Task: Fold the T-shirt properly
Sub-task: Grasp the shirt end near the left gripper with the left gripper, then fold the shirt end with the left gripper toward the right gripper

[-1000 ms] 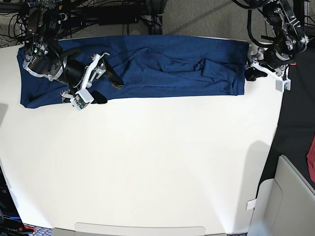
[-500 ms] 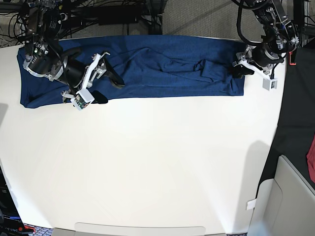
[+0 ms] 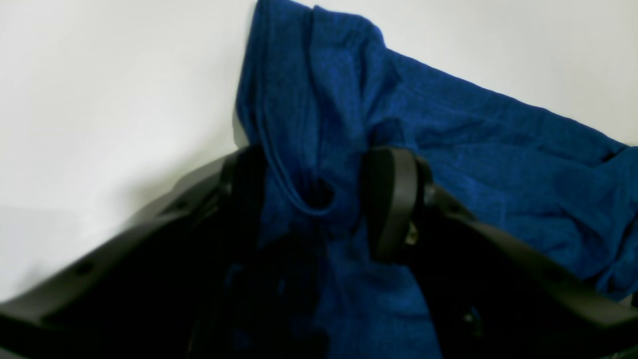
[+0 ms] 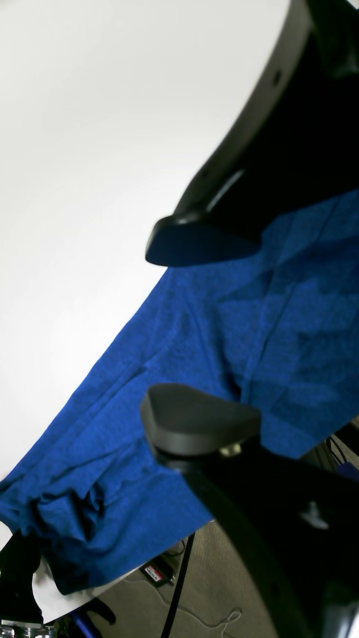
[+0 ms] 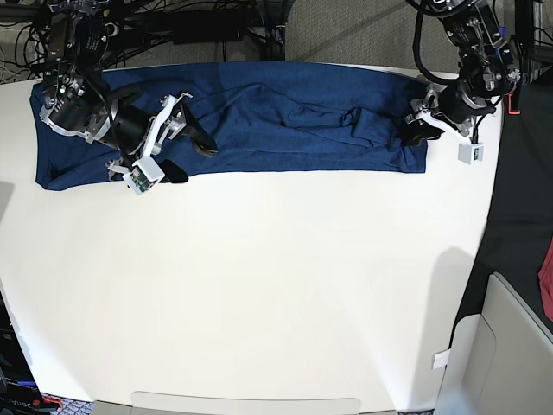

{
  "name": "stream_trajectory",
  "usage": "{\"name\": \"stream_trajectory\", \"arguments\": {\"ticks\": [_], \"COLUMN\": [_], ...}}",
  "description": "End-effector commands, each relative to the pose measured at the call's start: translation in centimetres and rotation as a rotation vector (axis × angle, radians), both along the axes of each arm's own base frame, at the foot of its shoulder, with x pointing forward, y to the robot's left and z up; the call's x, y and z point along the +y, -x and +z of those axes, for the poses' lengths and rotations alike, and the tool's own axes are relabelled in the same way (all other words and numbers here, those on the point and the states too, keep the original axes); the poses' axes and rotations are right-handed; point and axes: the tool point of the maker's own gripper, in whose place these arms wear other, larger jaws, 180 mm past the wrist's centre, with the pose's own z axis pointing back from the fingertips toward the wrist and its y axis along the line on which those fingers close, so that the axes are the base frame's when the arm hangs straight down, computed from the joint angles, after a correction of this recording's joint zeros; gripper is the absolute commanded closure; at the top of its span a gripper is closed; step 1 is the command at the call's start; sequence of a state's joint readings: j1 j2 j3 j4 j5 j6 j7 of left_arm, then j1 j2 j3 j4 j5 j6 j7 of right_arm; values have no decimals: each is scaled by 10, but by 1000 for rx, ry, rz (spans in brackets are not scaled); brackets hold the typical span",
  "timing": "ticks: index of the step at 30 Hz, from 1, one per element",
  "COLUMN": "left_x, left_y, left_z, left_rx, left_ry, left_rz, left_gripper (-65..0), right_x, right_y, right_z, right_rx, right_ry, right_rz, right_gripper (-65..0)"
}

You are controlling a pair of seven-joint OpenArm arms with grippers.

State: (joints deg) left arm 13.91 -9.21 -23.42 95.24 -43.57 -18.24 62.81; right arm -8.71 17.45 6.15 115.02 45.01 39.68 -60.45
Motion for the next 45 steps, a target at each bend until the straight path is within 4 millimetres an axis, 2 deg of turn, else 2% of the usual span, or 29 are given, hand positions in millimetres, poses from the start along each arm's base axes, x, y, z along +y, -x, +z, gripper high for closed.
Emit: {"name": "stream_trajectory", "arguments": {"ticks": [1,4,10,14,16,19,21,23,27,30,32,36,40,45], "left_x": [-10,-19,-20,-21,-20,6,21,30,39,41,38,23,-7,-59], "left_y": [16,18,17,12,8,1,-13,-19,-35,-37,-35,-35,-34,-40], "left_z": [-14,-17,-16,-10,-4,7,19,25,39,42,42,59,73,87], "left_rx": [97,106,101,74,47,-2,-50,-71,-120,-125,-107,-117,-143,-186], "left_ry": [-6,-3,-1,30,62,68,59,50,48,48,51,33,47,92], "left_rz": [-50,-84,-82,-70,-52,40,85,110,134,139,119,58,3,-107], "left_gripper": [-295,-239,-86,-8,-1,-1,-1,-1,-1,-1,-1,-1,-1,-1], "right_x": [2,2,-7,-13,-15,-22,-23,-27,-33,-33,-33,-38,-42,-44], "right_y": [-5,-4,-6,-8,-7,-6,-5,-6,-6,-5,-4,-2,-3,-5], "right_z": [15,14,16,17,15,14,13,14,13,13,12,10,11,13], "right_rx": [-51,-50,-55,-60,-54,-52,-48,-51,-49,-46,-44,-37,-40,-49], "right_ry": [-25,-23,-12,-8,-5,14,19,21,26,26,27,31,33,32], "right_rz": [11,11,-8,-26,-32,-37,-38,-49,-68,-68,-68,-83,-93,-104], "right_gripper": [-381,-381,-381,-381,-381,-381,-381,-381,-381,-381,-379,-369,-366,-366]}}
